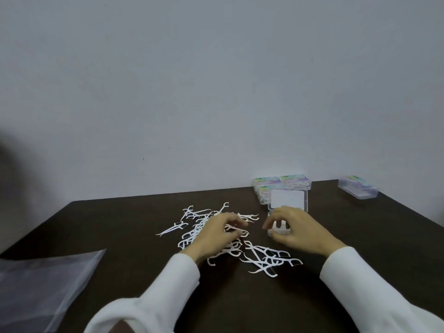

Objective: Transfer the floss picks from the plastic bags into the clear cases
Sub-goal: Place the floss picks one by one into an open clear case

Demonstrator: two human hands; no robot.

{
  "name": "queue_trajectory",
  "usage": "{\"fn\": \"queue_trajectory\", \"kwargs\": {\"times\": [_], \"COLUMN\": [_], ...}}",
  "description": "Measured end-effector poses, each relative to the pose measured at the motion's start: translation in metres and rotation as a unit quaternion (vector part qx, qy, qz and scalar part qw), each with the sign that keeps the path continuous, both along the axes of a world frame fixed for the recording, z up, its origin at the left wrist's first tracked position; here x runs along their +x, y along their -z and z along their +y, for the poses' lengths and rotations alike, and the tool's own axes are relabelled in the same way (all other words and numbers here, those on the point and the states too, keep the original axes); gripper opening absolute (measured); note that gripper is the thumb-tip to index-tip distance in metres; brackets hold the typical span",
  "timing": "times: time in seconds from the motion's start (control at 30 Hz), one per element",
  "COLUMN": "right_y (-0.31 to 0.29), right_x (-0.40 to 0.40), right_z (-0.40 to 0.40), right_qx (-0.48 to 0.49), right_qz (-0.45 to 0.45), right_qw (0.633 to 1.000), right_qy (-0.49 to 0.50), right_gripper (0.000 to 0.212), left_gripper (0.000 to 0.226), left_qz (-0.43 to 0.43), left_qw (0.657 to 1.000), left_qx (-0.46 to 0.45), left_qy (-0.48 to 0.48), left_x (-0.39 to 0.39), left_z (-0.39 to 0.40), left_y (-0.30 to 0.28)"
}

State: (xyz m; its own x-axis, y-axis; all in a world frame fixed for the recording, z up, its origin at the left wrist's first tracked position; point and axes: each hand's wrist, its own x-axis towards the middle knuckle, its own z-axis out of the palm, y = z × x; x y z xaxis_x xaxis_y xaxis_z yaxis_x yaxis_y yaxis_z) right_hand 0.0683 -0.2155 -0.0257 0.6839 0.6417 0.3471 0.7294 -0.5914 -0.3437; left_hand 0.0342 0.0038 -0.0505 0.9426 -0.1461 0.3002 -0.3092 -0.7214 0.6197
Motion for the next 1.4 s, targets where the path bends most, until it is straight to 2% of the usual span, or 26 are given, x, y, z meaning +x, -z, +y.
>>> {"fn": "queue_trajectory", "kwargs": {"times": [0.1,0.2,0.3,0.47,0.57,0.63,0.8,0.9,1.0,1.13,1.27,1.4], "right_y": [0.0,0.005,0.009,0.007,0.009,0.011,0.012,0.011,0.01,0.01,0.013,0.01], "right_x": [-0.011,-0.018,-0.023,-0.032,-0.039,-0.04,-0.038,-0.036,-0.037,-0.036,-0.03,-0.026], "right_z": [0.003,0.004,0.003,0.009,0.013,0.014,0.017,0.019,0.018,0.015,0.013,0.006], "right_qx": [-0.08,-0.17,-0.182,-0.155,-0.14,-0.148,-0.122,-0.129,-0.122,-0.07,-0.016,0.034], "right_qz": [0.031,0.068,0.096,0.094,0.081,0.072,0.079,0.074,0.063,0.064,0.059,0.052], "right_qw": [0.996,0.983,0.978,0.983,0.986,0.985,0.986,0.986,0.987,0.992,0.995,0.995], "right_qy": [-0.019,0.0,0.021,0.022,0.041,0.06,0.078,0.077,0.078,0.078,0.08,0.082], "right_gripper": [0.025,0.053,0.069,0.042,0.043,0.042,0.021,0.017,0.014,0.012,0.01,0.009], "left_gripper": [0.029,0.041,0.047,0.04,0.043,0.042,0.029,0.033,0.028,0.022,0.027,0.025], "left_qz": [0.044,0.083,0.088,0.039,-0.003,0.005,-0.031,-0.057,-0.096,-0.117,-0.129,-0.137], "left_qw": [0.998,0.996,0.995,0.999,0.994,0.988,0.98,0.975,0.952,0.93,0.898,0.908], "left_qx": [0.038,0.039,0.056,0.029,0.091,0.132,0.179,0.195,0.273,0.327,0.393,0.366], "left_qy": [0.007,0.001,-0.005,-0.023,-0.066,-0.084,-0.077,-0.089,-0.095,-0.118,-0.149,-0.153], "left_x": [-0.016,-0.031,-0.041,-0.045,-0.049,-0.052,-0.057,-0.057,-0.055,-0.055,-0.058,-0.059], "left_z": [0.021,0.039,0.046,0.037,0.034,0.033,0.025,0.023,0.022,0.02,0.017,0.016], "left_y": [0.001,0.002,0.005,0.008,0.008,0.007,0.003,0.004,0.004,0.003,-0.001,-0.004]}}
